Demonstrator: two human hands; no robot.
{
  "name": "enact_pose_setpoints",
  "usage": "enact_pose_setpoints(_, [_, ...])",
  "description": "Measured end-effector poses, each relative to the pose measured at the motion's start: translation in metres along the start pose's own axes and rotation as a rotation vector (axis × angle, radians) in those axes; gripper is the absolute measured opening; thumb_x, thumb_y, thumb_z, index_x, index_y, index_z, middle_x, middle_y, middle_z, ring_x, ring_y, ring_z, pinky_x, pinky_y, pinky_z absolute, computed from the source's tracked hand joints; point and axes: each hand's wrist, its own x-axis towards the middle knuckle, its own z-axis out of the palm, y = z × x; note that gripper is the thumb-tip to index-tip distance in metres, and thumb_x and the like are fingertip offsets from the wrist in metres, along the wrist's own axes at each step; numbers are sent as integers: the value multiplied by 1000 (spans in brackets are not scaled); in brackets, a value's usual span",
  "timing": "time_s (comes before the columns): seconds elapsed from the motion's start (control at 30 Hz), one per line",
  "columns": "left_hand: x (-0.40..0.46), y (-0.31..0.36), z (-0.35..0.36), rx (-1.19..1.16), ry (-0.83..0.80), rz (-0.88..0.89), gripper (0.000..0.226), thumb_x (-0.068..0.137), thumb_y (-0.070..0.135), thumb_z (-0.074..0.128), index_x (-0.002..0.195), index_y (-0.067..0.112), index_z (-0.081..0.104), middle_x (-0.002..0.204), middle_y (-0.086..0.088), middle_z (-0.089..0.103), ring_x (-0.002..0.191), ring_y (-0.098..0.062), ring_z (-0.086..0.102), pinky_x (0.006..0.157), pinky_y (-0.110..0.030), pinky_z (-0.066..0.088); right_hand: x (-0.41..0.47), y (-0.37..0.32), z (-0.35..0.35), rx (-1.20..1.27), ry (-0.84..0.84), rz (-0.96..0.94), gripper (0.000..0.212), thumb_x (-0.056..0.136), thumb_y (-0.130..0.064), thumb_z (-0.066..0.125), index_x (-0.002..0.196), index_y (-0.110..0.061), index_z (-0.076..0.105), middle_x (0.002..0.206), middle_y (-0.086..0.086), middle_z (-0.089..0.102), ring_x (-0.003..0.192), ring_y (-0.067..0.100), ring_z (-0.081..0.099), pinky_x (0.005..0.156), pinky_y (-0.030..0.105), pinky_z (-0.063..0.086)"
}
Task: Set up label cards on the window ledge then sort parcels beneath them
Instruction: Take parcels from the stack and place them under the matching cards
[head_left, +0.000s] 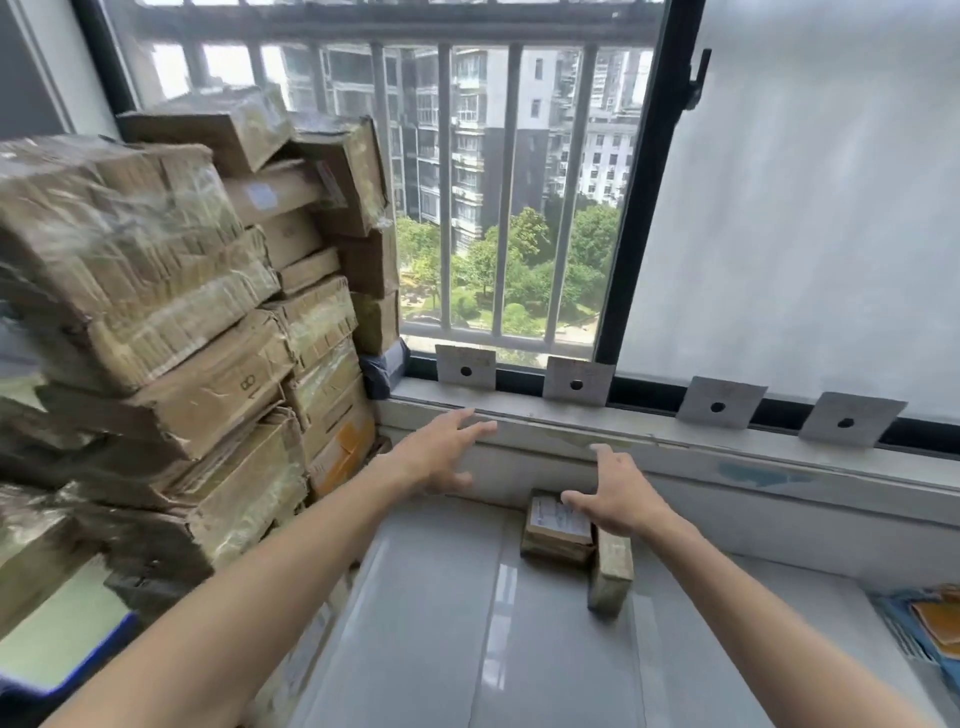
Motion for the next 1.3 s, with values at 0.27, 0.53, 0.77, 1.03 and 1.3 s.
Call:
enact_pose_setpoints(0.27, [-98, -16, -149, 161, 265, -74, 83, 90, 28, 68, 154, 40, 17, 162, 1, 16, 148, -24, 22, 116, -45, 33, -18, -135, -44, -31, 34, -308, 87, 90, -42, 70, 156, -11, 21, 155, 19, 31, 142, 32, 36, 115, 36, 31])
enact_pose_setpoints(0.53, [-194, -81, -300, 330, 588, -304, 78, 87, 47, 67, 150, 34, 23, 150, -6, 35, 139, -31, 35, 111, -53, 38, -39, -283, -84, -35, 127, -593, 82, 90, -34, 73, 154, -15, 24, 150, 21, 35, 138, 34, 39, 113, 37, 33])
enact_pose_setpoints(0.77, [-226, -164, -350, 143, 520, -531, 96, 75, 65, 73, 151, 27, 30, 151, -15, 35, 138, -34, 38, 111, -42, 34, -36, -371, -93, -20, 170, -692, 77, 87, -29, 76, 150, -18, 31, 141, 18, 40, 128, 31, 47, 103, 26, 37])
enact_pose_setpoints(1.03, [-173, -199, -376, 93, 450, -508, 102, 74, 66, 72, 154, 24, 25, 160, -6, 30, 143, -32, 34, 116, -47, 32, -21, -422, -108, -143, 243, -672, 97, 82, -30, 81, 156, -24, 19, 144, 13, 37, 130, 33, 46, 105, 35, 43])
enact_pose_setpoints(1.3, [-86, -192, -373, 120, 283, -531, 115, 69, 88, 52, 157, 24, 16, 165, -9, 17, 147, -36, 25, 117, -55, 26, -10, -396, -128, -161, 248, -507, 110, 76, -30, 85, 159, -26, 12, 162, 15, 15, 146, 41, 27, 120, 50, 26])
